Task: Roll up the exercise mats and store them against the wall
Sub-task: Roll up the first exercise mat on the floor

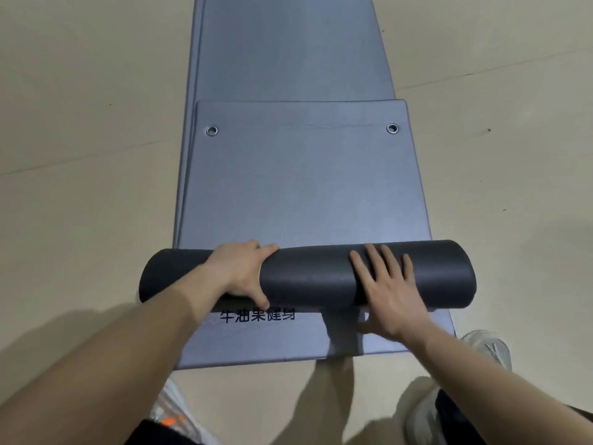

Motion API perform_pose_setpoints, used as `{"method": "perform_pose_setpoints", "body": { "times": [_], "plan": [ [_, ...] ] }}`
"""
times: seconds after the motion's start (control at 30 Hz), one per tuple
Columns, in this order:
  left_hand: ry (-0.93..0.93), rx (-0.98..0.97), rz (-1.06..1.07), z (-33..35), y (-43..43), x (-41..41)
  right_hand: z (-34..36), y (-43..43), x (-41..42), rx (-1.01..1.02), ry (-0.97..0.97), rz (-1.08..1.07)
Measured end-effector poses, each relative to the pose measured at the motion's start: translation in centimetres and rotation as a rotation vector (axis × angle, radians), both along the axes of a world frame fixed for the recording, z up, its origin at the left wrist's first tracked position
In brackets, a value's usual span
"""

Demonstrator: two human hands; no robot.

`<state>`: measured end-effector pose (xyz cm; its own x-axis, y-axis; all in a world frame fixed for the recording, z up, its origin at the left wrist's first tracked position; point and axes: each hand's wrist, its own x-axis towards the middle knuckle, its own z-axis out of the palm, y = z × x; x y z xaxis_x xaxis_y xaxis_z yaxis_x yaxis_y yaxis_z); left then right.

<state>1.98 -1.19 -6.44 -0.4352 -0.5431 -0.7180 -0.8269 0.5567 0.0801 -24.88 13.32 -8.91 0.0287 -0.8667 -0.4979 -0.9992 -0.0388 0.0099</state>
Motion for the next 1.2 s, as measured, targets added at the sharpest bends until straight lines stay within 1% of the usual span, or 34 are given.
{"method": "perform_pose_setpoints", "body": {
  "times": [0.07,0.1,0.13,0.2,0.23,0.27,0.3,0.37,0.43,0.47,0.53,0.6,0.7,0.77,0.83,0.93,0.97,1.03,1.13,1.17,1.2],
  "plan": [
    [0.005,0.119,0.09,0.9,-1.8,-0.6,-0.3,0.6,0.4,-0.04,0.035,-0.023],
    [0.028,0.126,0.138,1.4,-2.4,-0.6,0.1,-0.5,0.3,-0.028,0.007,-0.032],
    [0.073,0.044,0.179,2.0,-2.5,-0.4,0.6,-2.2,-0.1,-0.022,-0.042,-0.042],
    [0.165,-0.339,0.212,2.4,-0.9,0.7,1.8,-6.5,-1.3,-0.012,-0.102,-0.046],
    [0.178,-0.459,0.194,2.1,0.4,1.2,2.5,-8.5,-1.8,0.026,-0.112,-0.046],
    [0.172,-0.474,0.174,1.7,1.8,1.7,3.0,-9.8,-2.0,0.06,-0.122,-0.048],
    [0.147,-0.439,0.156,1.0,2.6,1.9,3.2,-10.4,-2.0,0.061,-0.117,-0.057],
    [0.105,-0.405,0.139,-0.8,1.6,1.8,2.5,-9.8,-1.4,-0.067,-0.042,-0.04],
    [0.132,-0.4,0.16,-1.6,-2.0,1.4,0.8,-8.0,-0.6,-0.229,0.06,0.002],
    [0.15,-0.393,0.165,-1.7,-3.9,1.2,-0.2,-7.6,-0.5,-0.26,0.091,0.009],
    [0.16,-0.391,0.141,-2.1,-6.4,0.3,-1.4,-9.4,-0.9,-0.281,0.107,0.009],
    [0.13,-0.444,0.056,-3.2,-6.7,-0.9,-1.5,-13.2,-1.9,-0.288,0.089,0.024],
    [0.096,-0.504,-0.013,-4.0,-7.2,-2.4,-0.3,-17.7,-3.1,-0.174,0.06,0.071],
    [0.114,-0.479,-0.02,-3.1,-8.6,-2.6,0.4,-18.9,-3.1,-0.096,0.042,0.07],
    [0.12,-0.385,-0.023,-2.3,-8.5,-2.0,1.2,-18.3,-2.5,-0.001,0.014,0.069],
    [0.084,-0.216,-0.033,-1.5,-3.9,-0.6,2.1,-13.9,-1.5,0.159,-0.067,0.072],
    [0.074,-0.18,-0.045,-1.2,-1.9,-0.3,2.2,-11.9,-1.2,0.181,-0.081,0.071],
    [0.07,-0.149,-0.076,-0.9,0.3,0.0,2.0,-7.6,-0.3,0.127,-0.081,0.06],
    [0.094,-0.038,0.027,0.3,-0.8,-0.2,1.7,-2.5,1.8,0.059,-0.016,0.061],
    [0.11,-0.023,0.054,0.5,-1.1,-0.3,1.4,-1.8,2.2,0.049,0.007,0.059],
    [0.13,-0.047,0.075,0.5,-0.9,-0.2,1.3,-2.1,2.3,0.041,0.009,0.051]
  ]
}}
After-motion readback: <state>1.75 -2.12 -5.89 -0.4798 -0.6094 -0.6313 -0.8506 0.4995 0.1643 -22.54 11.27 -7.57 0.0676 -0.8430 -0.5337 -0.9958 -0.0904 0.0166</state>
